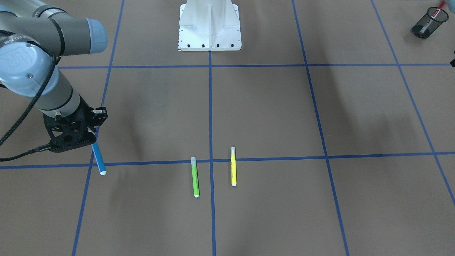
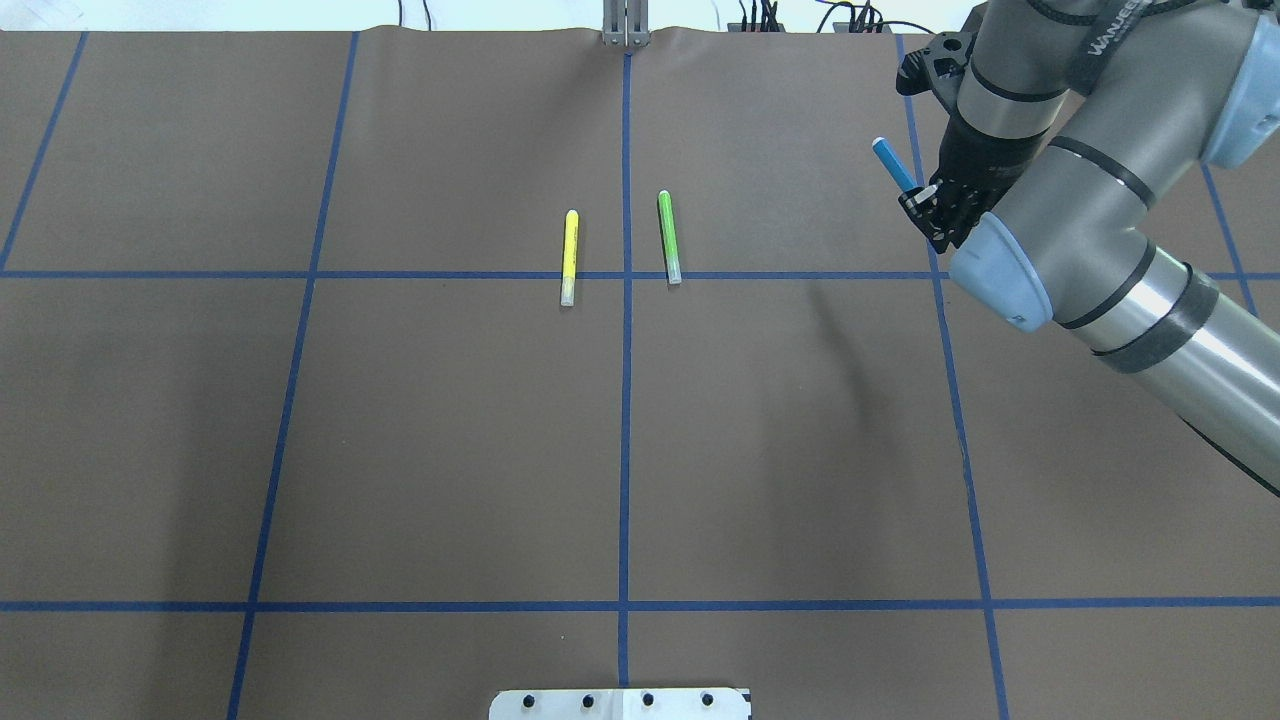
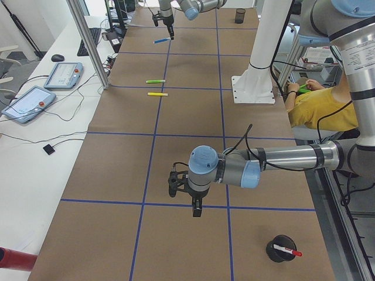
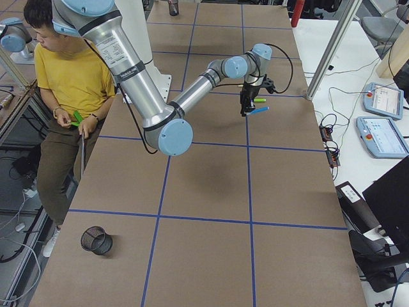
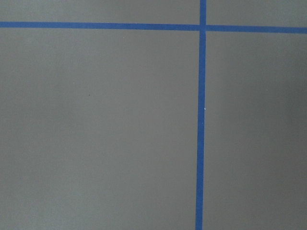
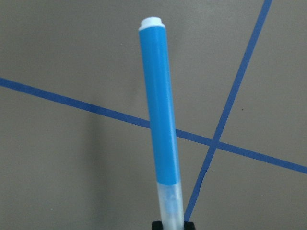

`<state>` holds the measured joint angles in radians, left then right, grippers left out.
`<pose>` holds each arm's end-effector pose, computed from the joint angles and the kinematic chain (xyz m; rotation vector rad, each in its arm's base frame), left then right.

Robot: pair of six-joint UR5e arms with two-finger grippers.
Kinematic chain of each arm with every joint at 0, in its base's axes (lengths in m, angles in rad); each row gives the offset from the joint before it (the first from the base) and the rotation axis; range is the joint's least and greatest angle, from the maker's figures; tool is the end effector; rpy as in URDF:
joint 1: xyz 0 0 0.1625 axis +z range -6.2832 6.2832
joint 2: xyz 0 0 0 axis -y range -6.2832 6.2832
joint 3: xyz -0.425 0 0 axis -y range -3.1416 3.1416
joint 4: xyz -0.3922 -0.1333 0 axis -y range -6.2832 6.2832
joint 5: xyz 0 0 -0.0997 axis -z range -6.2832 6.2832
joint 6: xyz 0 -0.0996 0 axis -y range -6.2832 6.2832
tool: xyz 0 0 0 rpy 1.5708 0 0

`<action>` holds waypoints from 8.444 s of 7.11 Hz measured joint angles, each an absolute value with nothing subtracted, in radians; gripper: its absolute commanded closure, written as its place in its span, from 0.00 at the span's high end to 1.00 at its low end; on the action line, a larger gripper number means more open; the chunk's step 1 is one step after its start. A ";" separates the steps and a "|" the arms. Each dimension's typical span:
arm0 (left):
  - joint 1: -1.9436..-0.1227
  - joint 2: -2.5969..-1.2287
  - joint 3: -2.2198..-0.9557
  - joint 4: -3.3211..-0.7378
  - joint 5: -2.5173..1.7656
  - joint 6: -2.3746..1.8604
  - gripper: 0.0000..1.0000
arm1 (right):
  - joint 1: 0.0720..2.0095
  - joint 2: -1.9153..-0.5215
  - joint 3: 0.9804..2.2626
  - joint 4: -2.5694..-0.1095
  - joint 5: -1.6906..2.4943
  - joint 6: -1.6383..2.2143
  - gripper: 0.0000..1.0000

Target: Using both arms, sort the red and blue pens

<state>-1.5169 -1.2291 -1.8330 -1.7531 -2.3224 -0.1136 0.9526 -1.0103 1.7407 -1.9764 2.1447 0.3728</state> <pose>-0.0461 -0.3582 0.6562 0.0348 0.7564 -0.0182 -0.3059 -0.5669 0.3083 0.0074 -0.6534 -0.3298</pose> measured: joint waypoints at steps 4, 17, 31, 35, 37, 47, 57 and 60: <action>-1.515 -1.273 -1.908 -1.484 -2.319 0.094 1.00 | 1.021 -1.217 1.985 -2.181 2.140 0.059 0.00; -1.519 -1.223 -1.911 -1.540 -2.312 0.106 1.00 | 1.148 -2.254 2.315 -2.398 1.795 -0.584 0.00; -1.534 -1.151 -1.944 -1.618 -2.312 0.110 1.00 | 1.144 -2.409 1.982 -1.992 1.969 -0.586 0.00; -1.535 -1.151 -1.945 -1.618 -2.312 0.110 1.00 | 1.144 -2.408 1.951 -1.965 1.966 -0.594 0.60; -1.535 -1.150 -1.944 -1.618 -2.312 0.110 1.00 | 1.144 -2.408 1.950 -1.964 1.966 -0.594 1.00; -1.542 -1.135 -1.941 -1.618 -2.320 0.107 1.00 | 1.283 -2.086 1.992 -1.975 1.966 -0.680 1.00; -1.539 -1.205 -1.909 -1.619 -2.321 0.094 1.00 | 1.465 -1.464 1.759 -1.776 2.243 -0.016 0.99; -1.540 -1.295 -1.863 -1.620 -2.321 -0.013 1.00 | 1.520 -1.505 1.719 -1.700 2.251 0.029 0.98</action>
